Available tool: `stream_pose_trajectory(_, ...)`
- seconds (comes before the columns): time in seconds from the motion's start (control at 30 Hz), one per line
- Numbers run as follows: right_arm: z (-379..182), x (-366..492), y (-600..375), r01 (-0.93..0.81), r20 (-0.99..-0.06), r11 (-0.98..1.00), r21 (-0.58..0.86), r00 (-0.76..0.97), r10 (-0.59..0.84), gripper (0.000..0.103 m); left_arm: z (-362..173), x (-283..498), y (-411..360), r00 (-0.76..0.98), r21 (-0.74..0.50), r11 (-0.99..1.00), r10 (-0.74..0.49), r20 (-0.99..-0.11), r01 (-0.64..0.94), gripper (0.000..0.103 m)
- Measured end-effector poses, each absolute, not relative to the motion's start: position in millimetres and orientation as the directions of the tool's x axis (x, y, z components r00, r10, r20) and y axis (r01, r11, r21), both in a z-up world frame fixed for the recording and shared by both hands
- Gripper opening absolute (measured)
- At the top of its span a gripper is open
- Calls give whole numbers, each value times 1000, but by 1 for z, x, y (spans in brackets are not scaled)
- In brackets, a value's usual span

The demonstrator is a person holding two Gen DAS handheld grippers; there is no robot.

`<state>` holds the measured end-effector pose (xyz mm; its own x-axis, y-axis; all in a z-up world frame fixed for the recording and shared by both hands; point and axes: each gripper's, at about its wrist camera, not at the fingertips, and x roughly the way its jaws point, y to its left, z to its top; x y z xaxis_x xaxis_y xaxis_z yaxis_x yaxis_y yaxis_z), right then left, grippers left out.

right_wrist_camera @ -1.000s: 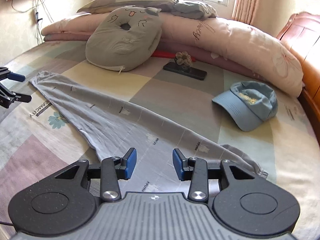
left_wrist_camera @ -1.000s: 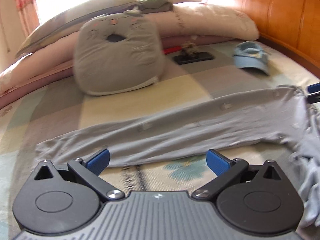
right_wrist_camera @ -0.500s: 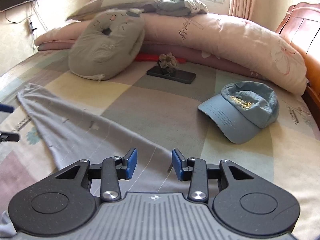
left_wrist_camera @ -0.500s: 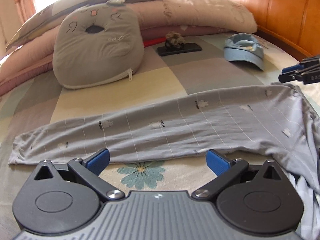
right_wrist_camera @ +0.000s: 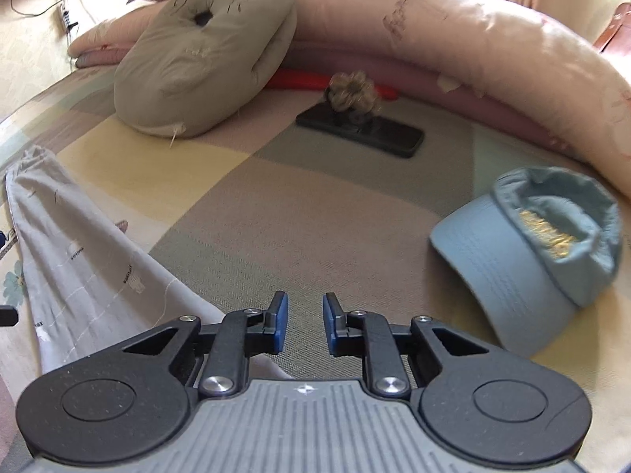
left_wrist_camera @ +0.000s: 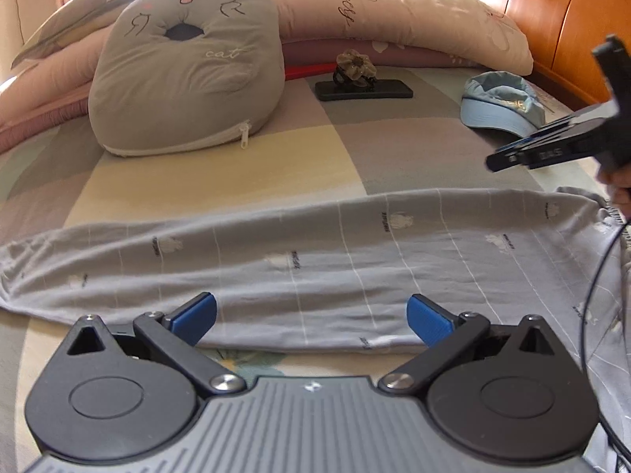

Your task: Fold clothes

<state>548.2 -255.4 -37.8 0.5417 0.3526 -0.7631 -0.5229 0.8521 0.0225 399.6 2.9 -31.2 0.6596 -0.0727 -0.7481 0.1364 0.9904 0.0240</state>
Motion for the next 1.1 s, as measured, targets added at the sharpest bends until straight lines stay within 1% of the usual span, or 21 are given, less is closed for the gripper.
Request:
stream_pose_trajectory(0.13, -46, 544, -253, -559, -776, 828, 33, 508, 373, 22, -34, 393, 1, 669, 38, 987, -79, -739, 159, 102)
stream_pose_trajectory(0.43, -47, 498, -243, -650, -773, 756, -78, 518, 365, 22, -36, 396, -2, 673, 33, 982, -104, -732, 187, 102)
stream_pose_trajectory(0.77, -54, 466, -237, -659, -759, 732, -172, 563, 328, 23, -33, 417, -23, 676, 24, 964, -167, -718, 264, 102)
stream_pose_trajectory(0.93, -57, 456, -241, -649, -755, 750, -127, 553, 352, 24, -29, 447, -34, 686, -7, 955, -217, -695, 295, 102)
stream_pose_trajectory(1.1, -56, 459, -251, -609, -755, 793, -14, 526, 391, 24, -34, 484, -49, 700, -42, 961, -228, -677, 273, 102)
